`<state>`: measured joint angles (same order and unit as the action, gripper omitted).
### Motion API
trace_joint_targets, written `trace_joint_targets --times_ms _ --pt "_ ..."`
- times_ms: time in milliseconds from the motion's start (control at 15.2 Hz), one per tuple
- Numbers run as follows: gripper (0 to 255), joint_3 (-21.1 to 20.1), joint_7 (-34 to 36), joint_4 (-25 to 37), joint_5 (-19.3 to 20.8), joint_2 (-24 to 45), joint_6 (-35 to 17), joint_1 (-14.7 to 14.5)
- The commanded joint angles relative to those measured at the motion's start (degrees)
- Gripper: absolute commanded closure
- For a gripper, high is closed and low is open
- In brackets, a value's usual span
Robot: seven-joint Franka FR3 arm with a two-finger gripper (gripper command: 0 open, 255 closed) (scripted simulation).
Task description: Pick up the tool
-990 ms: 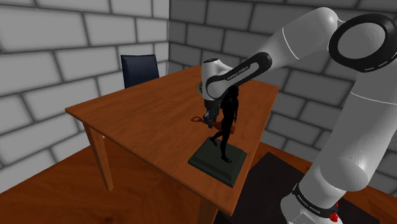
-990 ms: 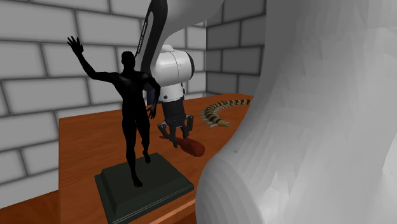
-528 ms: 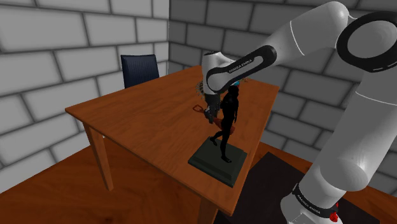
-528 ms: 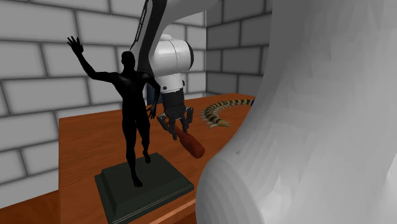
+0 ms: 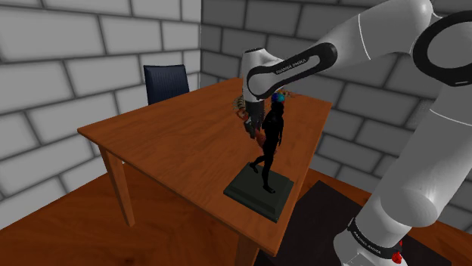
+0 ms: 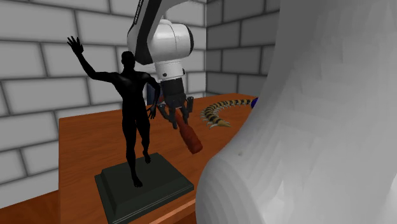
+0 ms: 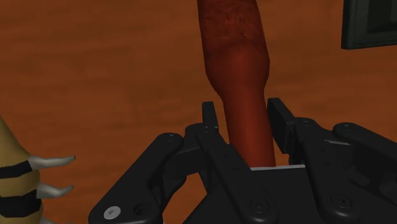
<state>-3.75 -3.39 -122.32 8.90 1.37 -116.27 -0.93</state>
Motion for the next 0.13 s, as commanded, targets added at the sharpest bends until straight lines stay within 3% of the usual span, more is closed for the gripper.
trace_joint_targets --times_ms 0,66 --pt "255 -0.07 -0.06 0.62 -0.12 -0.35 0.99 -0.07" --pt "255 -0.07 -0.06 0.63 -0.12 -0.34 0.99 -0.07"
